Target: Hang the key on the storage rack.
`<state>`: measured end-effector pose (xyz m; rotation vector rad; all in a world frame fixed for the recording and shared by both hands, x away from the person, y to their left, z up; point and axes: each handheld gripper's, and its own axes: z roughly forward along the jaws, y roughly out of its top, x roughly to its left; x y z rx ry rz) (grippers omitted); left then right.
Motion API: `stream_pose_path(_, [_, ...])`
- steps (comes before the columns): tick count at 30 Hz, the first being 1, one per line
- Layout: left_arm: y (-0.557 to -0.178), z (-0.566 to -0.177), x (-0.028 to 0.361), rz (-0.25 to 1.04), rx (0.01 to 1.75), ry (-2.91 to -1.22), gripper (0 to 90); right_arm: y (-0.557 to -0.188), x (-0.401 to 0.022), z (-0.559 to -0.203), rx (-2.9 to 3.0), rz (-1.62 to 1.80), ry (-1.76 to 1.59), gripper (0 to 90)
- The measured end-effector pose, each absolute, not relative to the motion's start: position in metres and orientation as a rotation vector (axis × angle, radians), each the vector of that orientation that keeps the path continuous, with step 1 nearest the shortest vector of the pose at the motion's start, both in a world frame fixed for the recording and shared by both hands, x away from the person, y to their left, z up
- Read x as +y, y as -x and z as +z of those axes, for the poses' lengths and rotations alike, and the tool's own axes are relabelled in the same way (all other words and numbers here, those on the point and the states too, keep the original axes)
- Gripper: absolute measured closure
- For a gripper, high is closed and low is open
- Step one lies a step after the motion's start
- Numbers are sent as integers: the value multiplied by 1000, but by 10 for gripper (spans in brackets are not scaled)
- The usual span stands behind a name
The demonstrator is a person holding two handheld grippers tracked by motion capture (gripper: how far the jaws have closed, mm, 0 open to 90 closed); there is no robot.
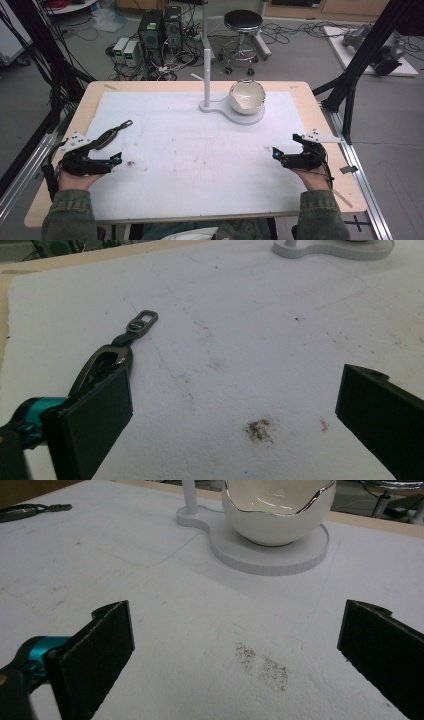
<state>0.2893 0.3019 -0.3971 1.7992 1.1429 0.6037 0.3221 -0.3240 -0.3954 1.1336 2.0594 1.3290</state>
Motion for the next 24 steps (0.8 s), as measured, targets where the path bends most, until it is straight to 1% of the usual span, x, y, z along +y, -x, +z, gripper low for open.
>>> stream_pose_path(24, [-291, -399, 297, 588, 1146, -1839, 22, -324, -323, -399, 2067, 1324, -1159, 5])
